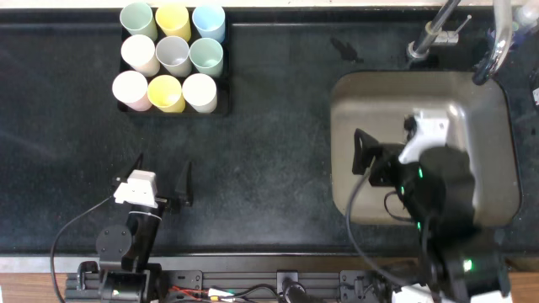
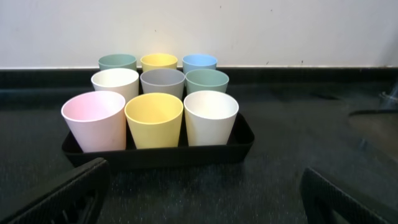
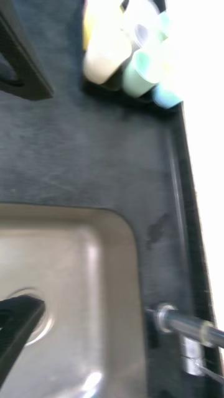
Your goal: Store Cups
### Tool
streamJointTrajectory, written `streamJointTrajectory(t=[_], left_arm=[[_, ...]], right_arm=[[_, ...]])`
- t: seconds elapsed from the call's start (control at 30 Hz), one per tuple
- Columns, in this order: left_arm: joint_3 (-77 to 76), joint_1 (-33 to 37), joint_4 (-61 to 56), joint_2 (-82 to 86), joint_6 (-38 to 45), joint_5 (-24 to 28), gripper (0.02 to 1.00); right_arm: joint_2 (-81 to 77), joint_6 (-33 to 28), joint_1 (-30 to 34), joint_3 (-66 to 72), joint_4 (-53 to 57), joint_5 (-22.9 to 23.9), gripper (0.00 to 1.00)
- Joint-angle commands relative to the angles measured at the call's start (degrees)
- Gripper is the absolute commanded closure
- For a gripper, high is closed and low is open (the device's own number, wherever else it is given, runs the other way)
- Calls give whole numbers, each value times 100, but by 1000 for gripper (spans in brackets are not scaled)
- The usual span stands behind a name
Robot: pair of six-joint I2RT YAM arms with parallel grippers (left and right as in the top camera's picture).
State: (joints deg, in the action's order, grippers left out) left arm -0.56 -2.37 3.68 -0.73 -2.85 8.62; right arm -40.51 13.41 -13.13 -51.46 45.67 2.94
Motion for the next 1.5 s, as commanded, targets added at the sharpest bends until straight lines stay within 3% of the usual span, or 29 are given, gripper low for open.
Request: streamJointTrajectory(t=[0.03,0.23,0.47,0.6,0.73,1.03,1.33,1.5], left_arm=[[11,2,13,57,-42,76,18],[11,2,13,57,-42,76,18],[11,2,13,57,-42,76,18],[11,2,13,57,-42,79,20],[11,2,13,57,-42,76,18],[11,2,13,57,-42,76,18],[11,2,13,57,-42,76,18],[11,2,13,57,-42,79,18]], right_arm=[[894,52,229,885,-710,-46,3],[2006,-79,763,1919,-1469,433,3],[3029,-796,1165,3003,-1919,409,5],[3412,-1742,1161,3447,-2415,76,3],[3585,-2420,1158,3727,-2765,219,3],[3786,-2090,1154,4315,-3296,323,5],[3807,-2094,1154,4857,-3571,-367,7],[3807,-2094,1108,5123,-4146,-485,3]])
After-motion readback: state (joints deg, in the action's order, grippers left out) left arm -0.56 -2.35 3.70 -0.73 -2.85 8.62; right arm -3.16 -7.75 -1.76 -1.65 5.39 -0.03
